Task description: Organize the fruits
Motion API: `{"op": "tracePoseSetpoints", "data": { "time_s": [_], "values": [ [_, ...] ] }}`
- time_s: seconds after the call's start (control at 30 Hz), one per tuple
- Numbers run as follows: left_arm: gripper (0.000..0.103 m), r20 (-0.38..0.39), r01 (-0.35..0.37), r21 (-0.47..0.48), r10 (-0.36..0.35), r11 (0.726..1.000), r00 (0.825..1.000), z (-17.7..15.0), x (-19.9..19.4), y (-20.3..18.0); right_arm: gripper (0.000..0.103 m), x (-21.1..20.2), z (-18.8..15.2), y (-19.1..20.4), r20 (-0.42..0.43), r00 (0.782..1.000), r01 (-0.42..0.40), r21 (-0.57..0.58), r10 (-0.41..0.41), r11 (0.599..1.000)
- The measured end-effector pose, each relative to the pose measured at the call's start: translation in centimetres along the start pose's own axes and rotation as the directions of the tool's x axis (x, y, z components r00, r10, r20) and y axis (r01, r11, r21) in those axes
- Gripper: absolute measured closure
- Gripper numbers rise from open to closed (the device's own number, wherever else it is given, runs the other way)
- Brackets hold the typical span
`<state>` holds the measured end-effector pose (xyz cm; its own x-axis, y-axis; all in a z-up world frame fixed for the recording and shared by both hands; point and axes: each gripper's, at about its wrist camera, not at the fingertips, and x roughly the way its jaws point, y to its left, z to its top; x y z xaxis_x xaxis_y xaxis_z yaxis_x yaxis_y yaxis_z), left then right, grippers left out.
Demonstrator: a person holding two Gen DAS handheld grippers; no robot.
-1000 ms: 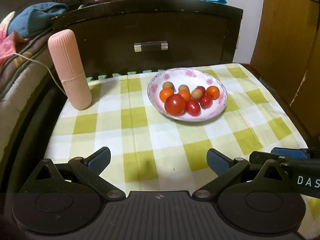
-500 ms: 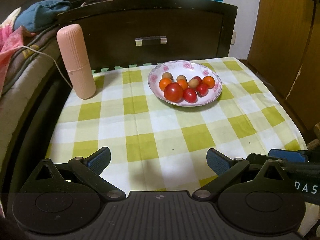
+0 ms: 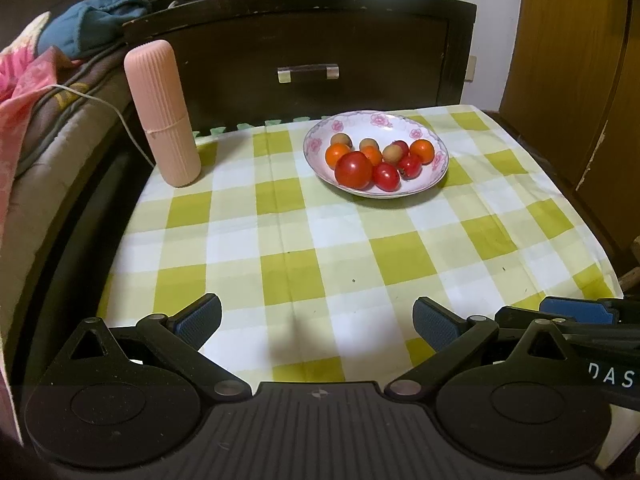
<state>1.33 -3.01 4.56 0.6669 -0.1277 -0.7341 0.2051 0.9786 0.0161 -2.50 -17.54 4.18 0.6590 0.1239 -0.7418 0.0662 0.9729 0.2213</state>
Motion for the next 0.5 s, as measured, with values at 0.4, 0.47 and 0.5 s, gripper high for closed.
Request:
{"op": "tracePoseSetpoints", "data": {
  "time_s": [0.4, 0.47, 0.5],
  "values": [
    [0.0, -0.009, -0.005, -0.002, 0.005, 1.0, 1.0, -0.35, 0.15, 0.01, 0.062, 0.14, -0.19, 0.04, -0.009, 1.0, 0.0, 0.002, 0.0, 1.0],
    [0.0, -0.009, -0.004, -0.002, 0.004, 1.0, 1.0, -0.37, 0.14, 0.02, 0.062, 0.16, -0.23, 0.04, -0.01, 1.0, 0.0, 0.003, 0.0, 1.0],
    [0.0, -0.009, -0.005, -0.002, 0.005, 1.0, 1.0, -0.4, 0.12, 0.01, 0.062, 0.24, -0.25, 0.05, -0.011, 1.0, 0.0, 0.003, 0.0, 1.0]
  ]
}}
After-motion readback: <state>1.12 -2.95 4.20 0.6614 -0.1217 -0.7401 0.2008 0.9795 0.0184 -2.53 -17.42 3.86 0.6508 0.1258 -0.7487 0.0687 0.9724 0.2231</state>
